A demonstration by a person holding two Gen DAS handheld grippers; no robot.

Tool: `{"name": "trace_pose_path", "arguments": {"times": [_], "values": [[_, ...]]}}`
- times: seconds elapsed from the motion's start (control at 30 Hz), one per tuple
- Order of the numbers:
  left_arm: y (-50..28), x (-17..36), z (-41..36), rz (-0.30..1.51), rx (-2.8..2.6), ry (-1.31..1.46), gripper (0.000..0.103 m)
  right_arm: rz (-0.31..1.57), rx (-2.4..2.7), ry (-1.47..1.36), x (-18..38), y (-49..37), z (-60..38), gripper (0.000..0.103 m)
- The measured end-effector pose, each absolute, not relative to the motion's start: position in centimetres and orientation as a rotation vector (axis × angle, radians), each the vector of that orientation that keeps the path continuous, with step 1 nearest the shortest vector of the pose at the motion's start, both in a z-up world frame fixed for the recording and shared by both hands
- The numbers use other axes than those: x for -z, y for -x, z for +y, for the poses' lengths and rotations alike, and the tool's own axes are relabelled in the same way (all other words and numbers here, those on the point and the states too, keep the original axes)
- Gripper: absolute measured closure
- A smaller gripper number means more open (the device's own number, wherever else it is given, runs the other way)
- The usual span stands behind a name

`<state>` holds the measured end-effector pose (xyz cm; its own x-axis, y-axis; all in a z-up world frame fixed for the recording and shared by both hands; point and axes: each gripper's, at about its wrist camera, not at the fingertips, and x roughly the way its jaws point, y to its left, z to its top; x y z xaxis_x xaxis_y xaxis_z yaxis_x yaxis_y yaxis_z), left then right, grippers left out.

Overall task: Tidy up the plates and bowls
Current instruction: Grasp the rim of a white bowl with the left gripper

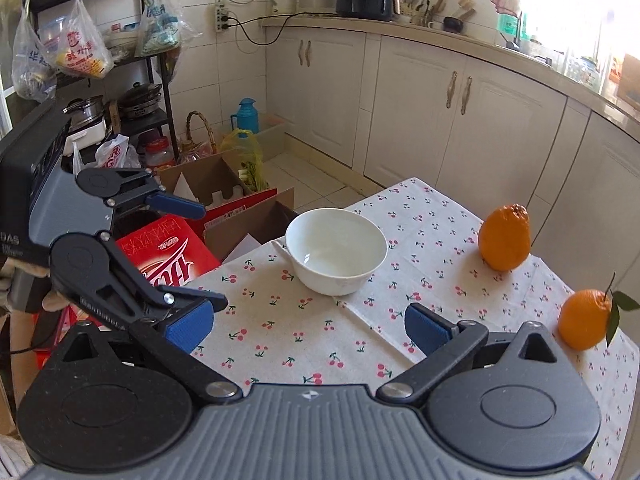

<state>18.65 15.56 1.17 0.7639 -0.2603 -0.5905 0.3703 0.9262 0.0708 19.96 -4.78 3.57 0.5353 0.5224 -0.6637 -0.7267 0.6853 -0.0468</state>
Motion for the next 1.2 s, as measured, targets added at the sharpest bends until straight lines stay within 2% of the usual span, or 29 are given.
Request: {"name": "trace_pose_path", "arguments": {"times": [0.2, 0.47, 0.63, 0.73, 0.97, 1.2], "values": [[-24.7, 0.0, 16.4, 0.707, 0.399, -0.124, 0.006, 0.701, -0.805, 0.395, -2.1, -23.5, -3.1, 0.0], [-31.0, 1.4, 17.7, 0.803, 0.43, 0.02, 0.016, 0.765, -0.852, 0.434, 0.0, -27.9, -1.3, 0.0], [-33.0, 1.8, 17.7, 0.835, 0.442, 0.05, 0.023, 0.818, -0.874, 0.407, 1.6, -30.3, -0.5, 0.0], [-33.8, 2.0, 17.5, 0.853, 0.452, 0.052, 0.031, 0.831, -0.879, 0.416, 2.4, -31.0, 0.1, 0.0], [-34.7, 2.5, 17.7, 0.877, 0.474, 0.092, 0.036, 0.855, -0.897, 0.416, 3.4, -32.0, 0.8, 0.001], [-34.9, 2.3, 17.4, 0.875, 0.498, 0.097, 0.042, 0.869, -0.907, 0.398, 3.8, -32.4, 1.0, 0.015]]}}
